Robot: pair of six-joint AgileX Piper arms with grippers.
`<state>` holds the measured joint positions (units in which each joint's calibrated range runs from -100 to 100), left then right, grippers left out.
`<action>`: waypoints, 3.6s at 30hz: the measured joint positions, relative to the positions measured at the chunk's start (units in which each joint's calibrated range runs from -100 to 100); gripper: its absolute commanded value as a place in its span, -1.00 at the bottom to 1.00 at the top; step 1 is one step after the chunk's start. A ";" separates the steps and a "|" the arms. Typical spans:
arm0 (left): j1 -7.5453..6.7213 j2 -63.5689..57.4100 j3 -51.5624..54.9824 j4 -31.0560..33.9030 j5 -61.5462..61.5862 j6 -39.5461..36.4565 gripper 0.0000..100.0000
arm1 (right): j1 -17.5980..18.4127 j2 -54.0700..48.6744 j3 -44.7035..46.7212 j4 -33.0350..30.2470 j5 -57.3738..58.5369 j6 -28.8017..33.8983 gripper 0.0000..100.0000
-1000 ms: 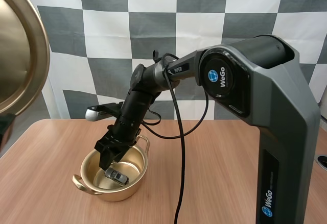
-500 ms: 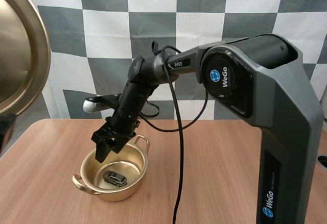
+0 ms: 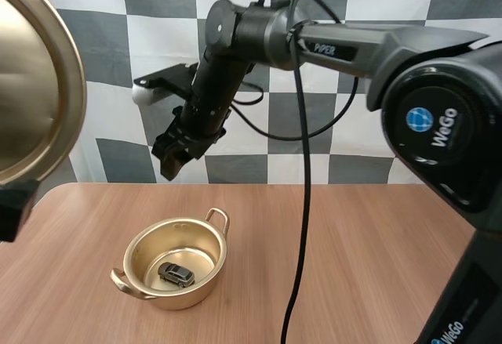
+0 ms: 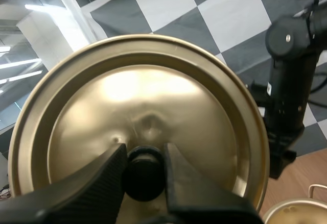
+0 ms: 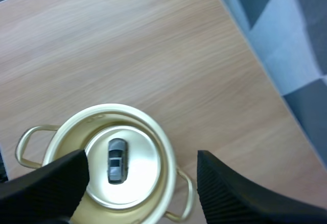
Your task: Open the pot, put the car inside, and close it
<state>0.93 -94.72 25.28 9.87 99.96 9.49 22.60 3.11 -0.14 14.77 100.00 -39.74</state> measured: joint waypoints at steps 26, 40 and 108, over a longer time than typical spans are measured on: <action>0.00 26.61 23.67 -17.50 -13.63 2.66 -1.00 | -7.10 -45.37 -3.73 -14.26 0.00 6.51 1.00; 0.00 47.21 23.67 -19.29 -14.78 2.25 -1.00 | -9.61 -59.33 -3.73 -22.34 0.00 12.22 1.00; 0.00 71.95 27.60 -22.46 -19.21 3.68 -1.00 | -9.87 -61.00 -3.73 -23.12 -0.04 12.22 1.00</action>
<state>0.93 -22.76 52.88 -12.59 80.74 13.17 12.73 -57.89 -3.87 -8.35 99.96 -27.52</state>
